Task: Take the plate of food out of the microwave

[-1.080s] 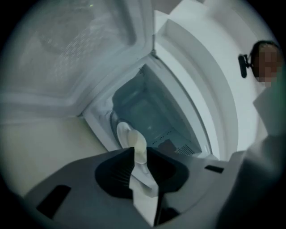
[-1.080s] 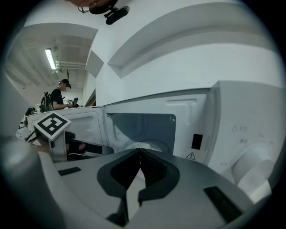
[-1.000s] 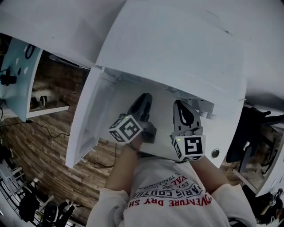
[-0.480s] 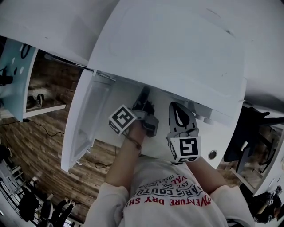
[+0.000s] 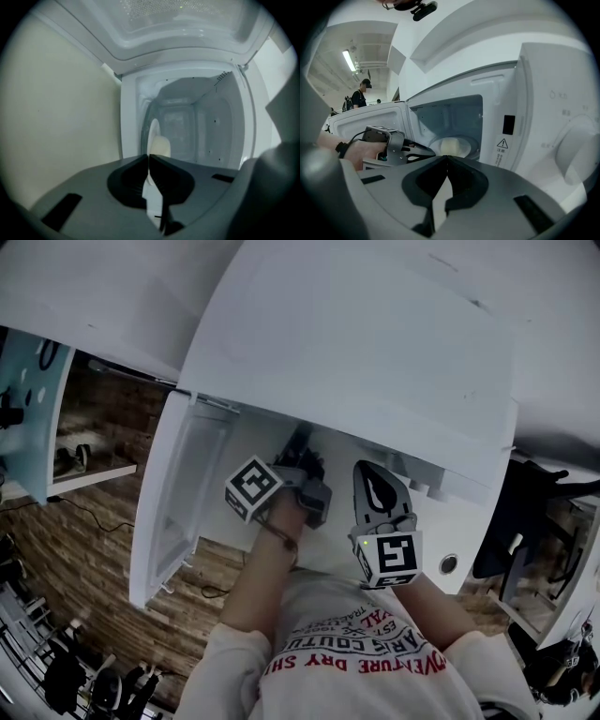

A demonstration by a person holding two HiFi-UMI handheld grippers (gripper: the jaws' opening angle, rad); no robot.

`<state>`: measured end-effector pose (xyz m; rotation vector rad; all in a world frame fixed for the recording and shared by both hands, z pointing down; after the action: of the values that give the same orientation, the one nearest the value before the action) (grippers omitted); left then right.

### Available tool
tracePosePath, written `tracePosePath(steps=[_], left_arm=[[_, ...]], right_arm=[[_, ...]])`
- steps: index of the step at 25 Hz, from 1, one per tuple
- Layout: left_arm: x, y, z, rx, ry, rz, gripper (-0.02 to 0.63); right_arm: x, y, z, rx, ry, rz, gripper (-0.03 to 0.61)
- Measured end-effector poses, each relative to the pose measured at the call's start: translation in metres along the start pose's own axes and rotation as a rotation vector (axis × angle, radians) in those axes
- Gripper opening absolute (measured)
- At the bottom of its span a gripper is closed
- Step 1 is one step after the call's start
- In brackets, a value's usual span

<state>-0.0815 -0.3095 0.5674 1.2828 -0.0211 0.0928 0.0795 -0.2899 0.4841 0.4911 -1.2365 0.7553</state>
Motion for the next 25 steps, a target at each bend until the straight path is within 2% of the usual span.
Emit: tracePosePath(steps=[7, 17, 25], left_arm=[[-0.001, -0.003, -0.004, 0.064, -0.011, -0.022, 0.012], [-0.005, -0.008, -0.015, 0.168, -0.019, -0.093, 0.012], [-0.012, -0.009, -0.037, 0.202, -0.002, -0.061, 0.013]], right_arm=[[0.001, -0.001, -0.004, 0.013, 0.008, -0.012, 0.012], [0.008, -0.006, -0.018, 0.077, 0.027, -0.008, 0.012], [0.006, 0.004, -0.025, 0.117, 0.013, -0.01, 0.012]])
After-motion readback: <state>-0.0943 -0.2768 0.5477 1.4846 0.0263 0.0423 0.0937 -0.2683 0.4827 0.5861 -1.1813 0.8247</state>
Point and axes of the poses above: the fingertips, and each gripper's own axes: z forward along the fingers, y to its left, x out of its underside, the point moved 6 cm from there along -z, backward along the fingers, and after that the axes turned 10 degrees about -y, right-handed, at the moved point
